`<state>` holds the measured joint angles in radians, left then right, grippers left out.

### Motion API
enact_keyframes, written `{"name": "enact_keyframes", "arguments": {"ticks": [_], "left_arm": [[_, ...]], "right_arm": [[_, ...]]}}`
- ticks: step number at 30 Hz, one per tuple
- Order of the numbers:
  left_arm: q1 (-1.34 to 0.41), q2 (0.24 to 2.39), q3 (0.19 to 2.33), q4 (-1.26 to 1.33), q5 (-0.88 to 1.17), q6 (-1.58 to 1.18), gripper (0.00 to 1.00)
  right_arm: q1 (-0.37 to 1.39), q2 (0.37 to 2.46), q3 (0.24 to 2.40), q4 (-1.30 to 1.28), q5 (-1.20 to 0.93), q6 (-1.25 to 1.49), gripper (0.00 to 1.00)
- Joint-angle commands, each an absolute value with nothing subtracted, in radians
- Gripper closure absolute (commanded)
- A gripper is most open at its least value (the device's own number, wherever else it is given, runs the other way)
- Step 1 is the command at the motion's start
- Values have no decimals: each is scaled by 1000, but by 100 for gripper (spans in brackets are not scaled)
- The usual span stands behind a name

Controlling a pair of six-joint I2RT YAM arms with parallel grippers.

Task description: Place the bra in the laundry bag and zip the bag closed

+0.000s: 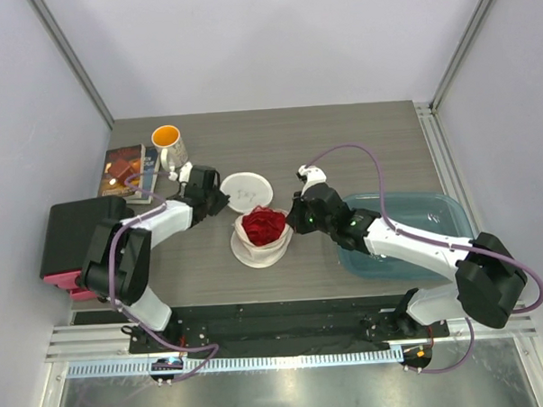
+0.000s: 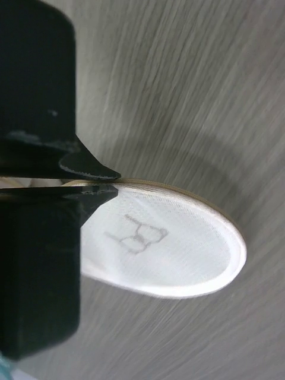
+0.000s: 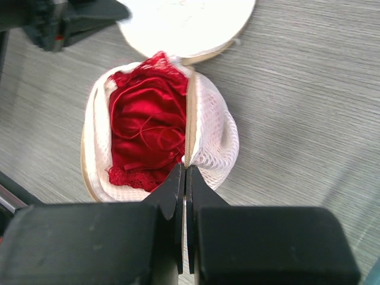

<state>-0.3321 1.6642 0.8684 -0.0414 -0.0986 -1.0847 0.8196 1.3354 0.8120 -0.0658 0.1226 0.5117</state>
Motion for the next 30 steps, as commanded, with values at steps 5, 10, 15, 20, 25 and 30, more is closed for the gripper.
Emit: {"name": "enact_keyframes", "arguments": {"ticks": [5, 10, 15, 20, 25, 30], "left_arm": [[-569, 1304, 867, -106, -547, -816, 100], [-730, 1177, 810, -100, -692, -704, 100], [-872, 1134, 769, -26, -759, -537, 100], [-1049, 1115, 765, -5, -902, -394, 100], [-1192, 1144, 753, 74, -1067, -238, 100], [-1330, 1244, 801, 92, -1182, -126, 100]], "right_arm": [[735, 1365, 902, -126, 129, 525, 99], [704, 1422, 989, -173, 80, 485, 99], [683, 1526, 1071, -189, 15, 497, 99], [654, 1621, 1153, -198, -58, 512, 99], [620, 1713, 1281, -242, -135, 514, 99], [604, 1770, 1353, -267, -170, 518, 98]]}}
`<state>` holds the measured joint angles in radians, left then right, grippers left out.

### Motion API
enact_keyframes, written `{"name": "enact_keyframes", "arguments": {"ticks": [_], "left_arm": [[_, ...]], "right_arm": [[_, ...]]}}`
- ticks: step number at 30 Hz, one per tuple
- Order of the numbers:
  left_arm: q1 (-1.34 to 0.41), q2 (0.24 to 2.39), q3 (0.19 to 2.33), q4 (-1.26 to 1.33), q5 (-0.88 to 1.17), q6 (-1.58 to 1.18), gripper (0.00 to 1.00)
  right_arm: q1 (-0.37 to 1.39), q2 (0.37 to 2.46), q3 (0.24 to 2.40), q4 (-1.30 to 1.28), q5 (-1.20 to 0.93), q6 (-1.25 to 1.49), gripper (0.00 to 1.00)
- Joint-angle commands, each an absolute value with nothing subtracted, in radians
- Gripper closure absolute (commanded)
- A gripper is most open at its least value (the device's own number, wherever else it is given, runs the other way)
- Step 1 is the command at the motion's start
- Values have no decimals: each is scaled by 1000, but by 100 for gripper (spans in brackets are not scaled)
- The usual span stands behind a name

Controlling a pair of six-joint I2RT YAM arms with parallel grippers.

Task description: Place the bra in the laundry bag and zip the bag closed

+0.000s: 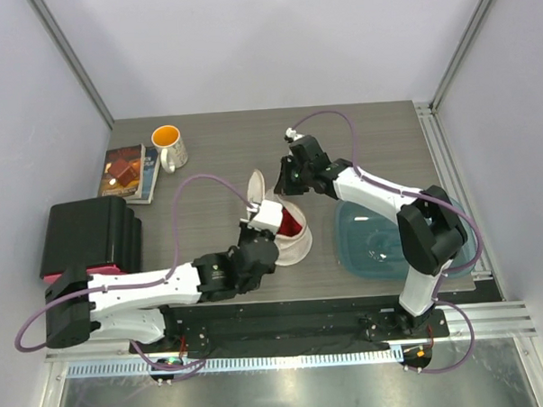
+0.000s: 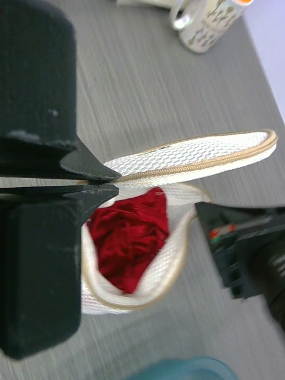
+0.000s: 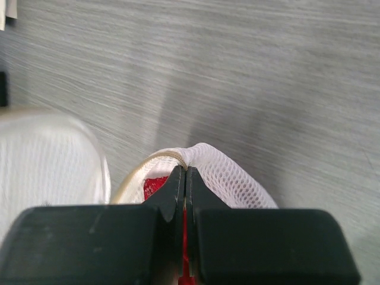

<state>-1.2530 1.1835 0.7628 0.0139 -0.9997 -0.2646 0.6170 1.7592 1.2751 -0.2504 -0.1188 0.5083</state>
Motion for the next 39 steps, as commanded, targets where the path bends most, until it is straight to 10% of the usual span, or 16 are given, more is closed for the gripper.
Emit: {"name": "enact_keyframes", "arguments": {"ticks": [1, 17, 20, 24, 32, 39], "left_arm": [[-1347, 1274, 805, 94, -1195, -100, 100], [-1468, 1338, 769, 153, -845, 38, 91], [-1468, 1324, 769, 108, -773, 57, 80], [-1463, 1284, 764, 94, -787, 34, 41], [-1260, 933, 715, 41, -573, -297, 15], [-872, 918, 764, -83, -153, -550, 0]], "right_arm": [[592, 1769, 1354, -265, -175, 522, 97], [534, 1766, 1330, -267, -241, 500, 88], [525, 1775, 1333, -267, -252, 494, 84], [506, 1778, 1347, -288, -250, 463, 60], [502, 1726, 1422, -498, 69, 344, 26], [508, 1597, 1413, -569, 173, 340, 23]]}}
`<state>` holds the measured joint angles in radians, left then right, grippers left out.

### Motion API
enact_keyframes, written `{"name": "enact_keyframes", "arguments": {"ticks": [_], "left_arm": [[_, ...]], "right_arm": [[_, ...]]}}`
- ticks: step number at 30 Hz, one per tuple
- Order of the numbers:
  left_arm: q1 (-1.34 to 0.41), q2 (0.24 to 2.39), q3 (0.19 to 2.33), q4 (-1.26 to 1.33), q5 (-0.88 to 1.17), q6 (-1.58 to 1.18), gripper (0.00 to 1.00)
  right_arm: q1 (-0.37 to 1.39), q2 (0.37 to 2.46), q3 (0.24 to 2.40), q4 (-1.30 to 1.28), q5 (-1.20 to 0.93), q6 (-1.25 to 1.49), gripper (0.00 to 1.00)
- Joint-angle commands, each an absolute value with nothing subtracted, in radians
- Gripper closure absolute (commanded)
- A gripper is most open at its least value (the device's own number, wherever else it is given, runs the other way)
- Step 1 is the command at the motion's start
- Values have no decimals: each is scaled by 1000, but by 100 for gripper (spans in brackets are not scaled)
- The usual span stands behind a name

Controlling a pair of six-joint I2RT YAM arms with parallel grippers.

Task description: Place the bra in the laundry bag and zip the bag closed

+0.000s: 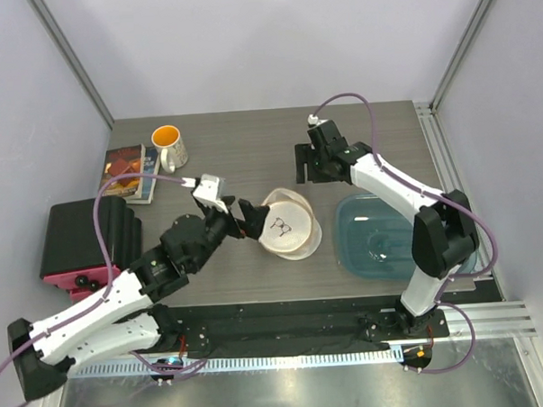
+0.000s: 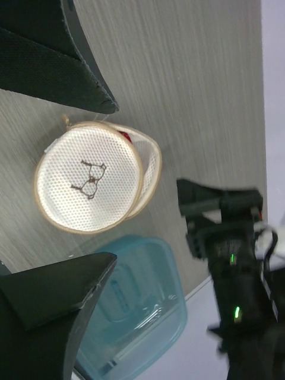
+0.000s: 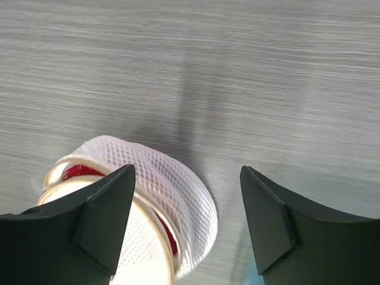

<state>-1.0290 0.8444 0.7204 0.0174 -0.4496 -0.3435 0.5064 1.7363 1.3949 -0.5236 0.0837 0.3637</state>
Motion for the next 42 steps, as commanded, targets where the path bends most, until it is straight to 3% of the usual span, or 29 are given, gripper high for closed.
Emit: {"name": "enact_keyframes", "arguments": {"ticks": [1, 7, 11, 21, 24, 25, 28, 34, 39, 41, 42], "left_arm": [[-791, 955, 781, -107, -21, -570, 0], [-600, 1287, 856, -74, 309, -650, 0], [-584, 1387, 861, -40, 256, -640, 0], [-577, 1549, 858, 54, 247, -612, 5], [-566, 1560, 856, 64, 247, -611, 22], [-563, 1560, 856, 66, 248, -614, 34], [-561, 1540, 842, 74, 253, -633, 55], [-572, 1390, 701, 109, 212, -721, 82], [-699, 1174, 560, 45, 6, -805, 84], [-767, 1088, 505, 63, -64, -883, 77], [-791, 1057, 493, 64, -81, -899, 65]], "right_arm": [[508, 1562, 1402, -569, 170, 345, 23], [528, 1392, 1224, -505, 28, 390, 23], [571, 1290, 1039, -454, -107, 443, 23], [762, 1181, 766, -252, -139, 656, 30], [767, 1158, 697, -189, -152, 704, 32], [767, 1158, 686, -178, -140, 710, 32], [767, 1175, 657, -112, -92, 719, 33], [738, 1302, 707, -25, -28, 706, 36], [683, 1448, 850, -5, -77, 634, 37], [640, 1518, 940, -21, -104, 612, 37], [623, 1541, 1000, -26, -116, 594, 37]]}}
